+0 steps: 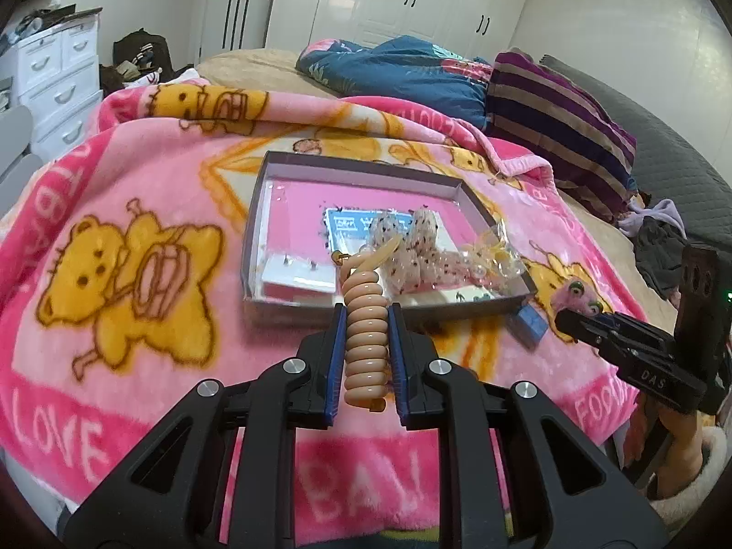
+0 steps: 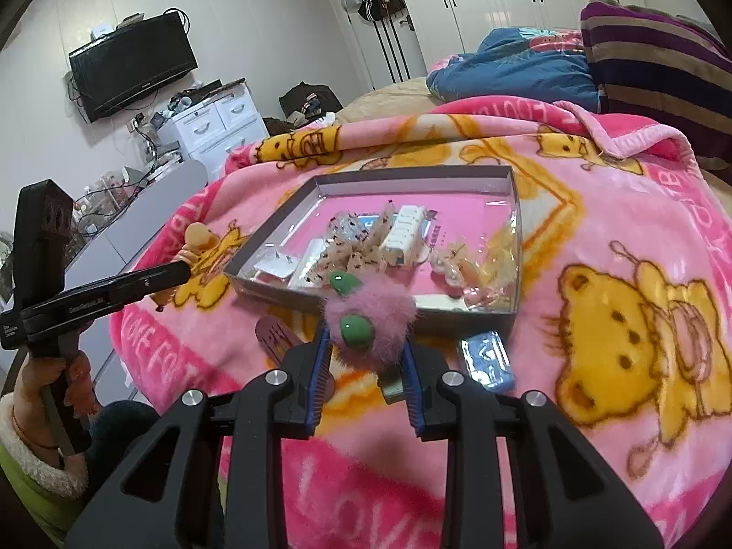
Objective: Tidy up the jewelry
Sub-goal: 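Lower the spiral tie into the box with the left tool while the right drops the pompom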
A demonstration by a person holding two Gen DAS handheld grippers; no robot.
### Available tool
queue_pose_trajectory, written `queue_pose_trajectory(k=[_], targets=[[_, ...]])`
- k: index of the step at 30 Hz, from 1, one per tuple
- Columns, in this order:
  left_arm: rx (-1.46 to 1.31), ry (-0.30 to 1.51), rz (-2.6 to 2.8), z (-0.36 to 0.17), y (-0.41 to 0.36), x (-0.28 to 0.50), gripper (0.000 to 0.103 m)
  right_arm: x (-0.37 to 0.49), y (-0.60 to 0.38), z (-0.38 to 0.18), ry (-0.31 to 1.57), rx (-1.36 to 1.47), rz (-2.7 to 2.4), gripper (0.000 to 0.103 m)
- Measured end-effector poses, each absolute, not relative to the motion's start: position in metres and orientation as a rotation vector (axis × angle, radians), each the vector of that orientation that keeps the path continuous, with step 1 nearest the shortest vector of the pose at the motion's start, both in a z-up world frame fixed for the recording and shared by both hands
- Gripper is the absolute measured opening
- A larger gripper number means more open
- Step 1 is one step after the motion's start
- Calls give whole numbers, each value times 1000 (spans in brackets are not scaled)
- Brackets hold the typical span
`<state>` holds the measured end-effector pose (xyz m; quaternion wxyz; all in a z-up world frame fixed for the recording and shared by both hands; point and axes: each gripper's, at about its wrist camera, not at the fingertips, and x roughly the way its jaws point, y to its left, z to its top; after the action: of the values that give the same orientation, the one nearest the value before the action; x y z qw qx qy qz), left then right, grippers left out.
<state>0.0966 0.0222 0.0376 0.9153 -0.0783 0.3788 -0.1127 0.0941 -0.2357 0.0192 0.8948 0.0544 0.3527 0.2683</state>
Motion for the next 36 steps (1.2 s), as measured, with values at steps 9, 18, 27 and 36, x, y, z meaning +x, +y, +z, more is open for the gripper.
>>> queue_pose_trajectory(k=[9,18,27,36], targets=[[-139,761,-234,41,9,122,11,108,-223,23,725,87,561,27],[-123,767,-227,37,5,152,11,136,-219,26,716,65,520,27],[-122,790,-201,24,7,181,11,175,-222,18,734,67,457,27],[-147,841,-193,-1,14,194,11,202,-220,-3,789,71,424,28]])
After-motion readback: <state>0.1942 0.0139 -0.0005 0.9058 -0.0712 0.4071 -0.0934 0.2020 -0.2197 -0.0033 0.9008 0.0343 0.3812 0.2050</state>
